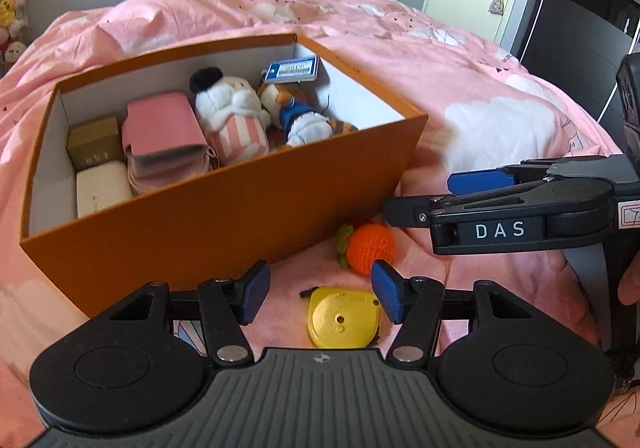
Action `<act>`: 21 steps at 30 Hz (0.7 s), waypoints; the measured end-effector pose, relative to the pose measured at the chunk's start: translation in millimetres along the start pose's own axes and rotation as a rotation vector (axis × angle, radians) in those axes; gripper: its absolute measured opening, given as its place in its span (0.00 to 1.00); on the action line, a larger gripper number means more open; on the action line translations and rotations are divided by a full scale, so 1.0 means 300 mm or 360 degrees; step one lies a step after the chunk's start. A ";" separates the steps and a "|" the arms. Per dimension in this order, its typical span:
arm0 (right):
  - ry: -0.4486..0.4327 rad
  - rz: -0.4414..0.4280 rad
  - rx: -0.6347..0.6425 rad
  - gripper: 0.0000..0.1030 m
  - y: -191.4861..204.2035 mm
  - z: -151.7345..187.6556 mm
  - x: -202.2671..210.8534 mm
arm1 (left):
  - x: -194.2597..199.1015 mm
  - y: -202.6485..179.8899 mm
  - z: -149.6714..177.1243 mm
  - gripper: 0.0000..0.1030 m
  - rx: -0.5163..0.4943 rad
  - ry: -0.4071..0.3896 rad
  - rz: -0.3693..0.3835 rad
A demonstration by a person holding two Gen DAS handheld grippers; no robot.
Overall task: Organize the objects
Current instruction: 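Reach the left tool to the yellow tape measure while the right reaches the orange ball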
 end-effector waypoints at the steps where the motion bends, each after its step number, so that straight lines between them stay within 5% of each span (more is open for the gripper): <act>1: 0.0011 -0.0003 -0.0010 0.75 -0.004 0.008 -0.006 | -0.013 0.001 0.009 0.66 0.0004 0.0035 0.0012; 9: 0.0082 -0.0008 -0.0102 0.75 -0.037 0.039 -0.051 | -0.095 -0.027 0.070 0.74 -0.0055 0.0219 0.0064; 21: 0.0132 -0.0050 -0.0169 0.73 -0.059 0.049 -0.094 | -0.173 -0.035 0.068 0.73 -0.0047 0.0294 0.0080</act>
Point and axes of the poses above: each gripper's, at about its wrist camera, not at the fingertips, and x roughly against the way its jaws point, y to its left, z to its underside, the point moved 5 cm from there along -x, roughly the way its jaws point, and after that the axes turned 1 degree about -y, right-handed, at the moved point
